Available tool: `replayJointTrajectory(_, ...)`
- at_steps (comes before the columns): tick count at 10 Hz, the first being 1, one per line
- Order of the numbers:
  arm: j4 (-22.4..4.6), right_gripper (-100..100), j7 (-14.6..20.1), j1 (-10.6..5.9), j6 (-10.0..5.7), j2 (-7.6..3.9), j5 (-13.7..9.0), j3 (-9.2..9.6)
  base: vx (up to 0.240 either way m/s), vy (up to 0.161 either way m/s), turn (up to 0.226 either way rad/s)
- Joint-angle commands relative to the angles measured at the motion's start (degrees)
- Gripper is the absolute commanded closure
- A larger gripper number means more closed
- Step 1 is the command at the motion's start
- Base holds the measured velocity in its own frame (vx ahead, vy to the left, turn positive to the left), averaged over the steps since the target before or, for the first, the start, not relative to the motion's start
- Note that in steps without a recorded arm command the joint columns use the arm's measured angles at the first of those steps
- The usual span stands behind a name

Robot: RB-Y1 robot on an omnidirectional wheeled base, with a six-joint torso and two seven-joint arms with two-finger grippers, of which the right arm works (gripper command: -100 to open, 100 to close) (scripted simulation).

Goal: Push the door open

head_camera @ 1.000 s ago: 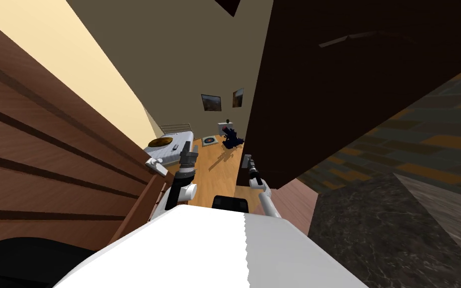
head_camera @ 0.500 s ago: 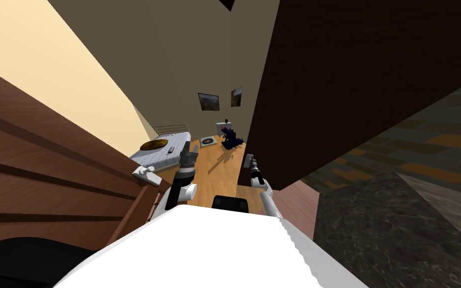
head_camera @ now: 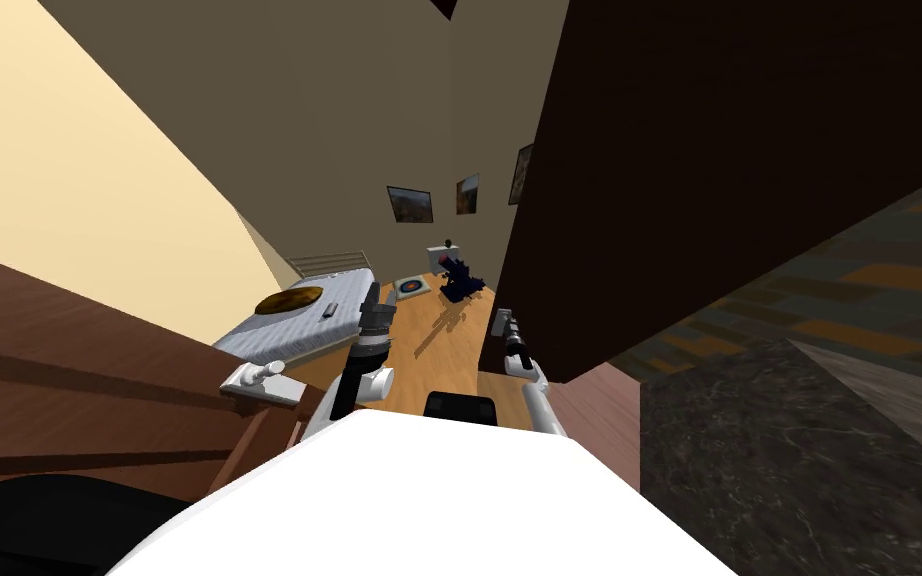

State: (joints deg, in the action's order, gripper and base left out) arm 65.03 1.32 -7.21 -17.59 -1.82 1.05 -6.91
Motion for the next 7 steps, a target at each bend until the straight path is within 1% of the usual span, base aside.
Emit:
replayJointTrajectory(1, 0.24, 100, -0.21, -0.4, 0.07, 0.32, -0.14, -1.02, 0.169, 0.107, -0.067)
replayJointTrajectory(3, 0.11, 100, -0.38, -0.51, 0.08, 0.61, -0.23, -1.74, 0.166, 0.086, -0.046)
replayJointTrajectory(4, 0.0, 100, -0.35, -0.22, 0.16, 0.28, -0.21, -1.71, 0.075, 0.027, -0.029)
replayJointTrajectory(5, 0.1, 100, -0.52, -0.33, 0.11, -0.38, -0.4, -2.77, 0.131, 0.035, -0.044)
replayJointTrajectory(7, 0.1, 100, -0.69, -0.34, 0.11, -0.72, -0.54, -3.59, 0.156, 0.09, -0.059)
